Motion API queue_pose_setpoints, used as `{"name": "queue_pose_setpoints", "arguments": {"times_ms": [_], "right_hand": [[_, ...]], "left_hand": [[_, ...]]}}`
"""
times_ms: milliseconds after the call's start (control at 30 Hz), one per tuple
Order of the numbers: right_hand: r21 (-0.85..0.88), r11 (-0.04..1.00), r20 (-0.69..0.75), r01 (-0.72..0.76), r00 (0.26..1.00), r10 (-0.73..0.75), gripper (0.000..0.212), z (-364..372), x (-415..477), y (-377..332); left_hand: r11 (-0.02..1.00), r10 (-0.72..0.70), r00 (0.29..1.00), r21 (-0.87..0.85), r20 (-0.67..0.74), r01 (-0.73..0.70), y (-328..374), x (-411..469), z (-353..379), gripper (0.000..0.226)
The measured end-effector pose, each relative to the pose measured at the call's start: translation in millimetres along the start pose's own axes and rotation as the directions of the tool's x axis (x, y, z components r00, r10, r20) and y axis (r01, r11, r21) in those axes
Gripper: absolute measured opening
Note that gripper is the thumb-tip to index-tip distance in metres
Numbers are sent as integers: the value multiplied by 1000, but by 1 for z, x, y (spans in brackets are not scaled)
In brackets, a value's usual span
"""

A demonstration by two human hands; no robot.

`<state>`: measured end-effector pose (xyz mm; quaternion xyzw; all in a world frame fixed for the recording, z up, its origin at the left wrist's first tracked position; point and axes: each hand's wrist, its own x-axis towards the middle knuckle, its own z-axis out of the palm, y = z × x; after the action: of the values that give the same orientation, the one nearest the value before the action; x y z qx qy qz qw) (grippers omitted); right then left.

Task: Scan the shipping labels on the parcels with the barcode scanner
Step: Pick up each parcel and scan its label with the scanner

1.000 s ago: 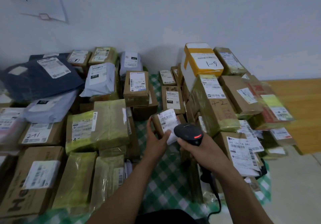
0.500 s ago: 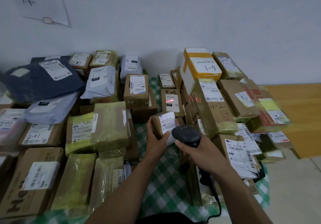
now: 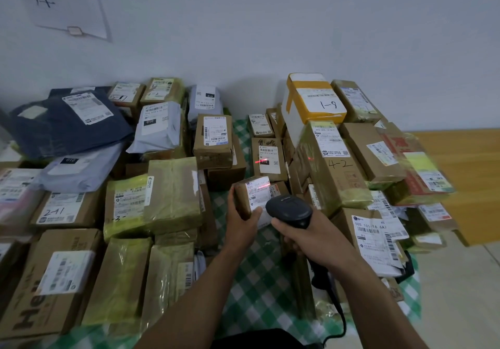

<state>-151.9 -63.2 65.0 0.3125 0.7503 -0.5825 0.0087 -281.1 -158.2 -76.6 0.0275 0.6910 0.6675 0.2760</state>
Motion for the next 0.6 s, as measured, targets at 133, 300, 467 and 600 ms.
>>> {"name": "queue_pose_setpoints", "arguments": {"times_ms": [133,300,467,600], "right_hand": [[-12,1000,-3,-7,1000,7,42,-1,-1,0],[43,999,-57,-22,998,25,35,-9,-2,1],[50,998,-178,-49,982,58,24,-21,3,13],[66,994,-173,-88,980,98,30,-20,8,23]], "left_hand": [[1000,-13,1000,-14,10,13,-1,1,0,93],[997,-28,999,-76,40,31,-3,-3,-3,92],[986,-162,968,-5,190,166,-23,-15,-6,76],[956,-285,935,131,212,262,-52,-13,-5,65]]}}
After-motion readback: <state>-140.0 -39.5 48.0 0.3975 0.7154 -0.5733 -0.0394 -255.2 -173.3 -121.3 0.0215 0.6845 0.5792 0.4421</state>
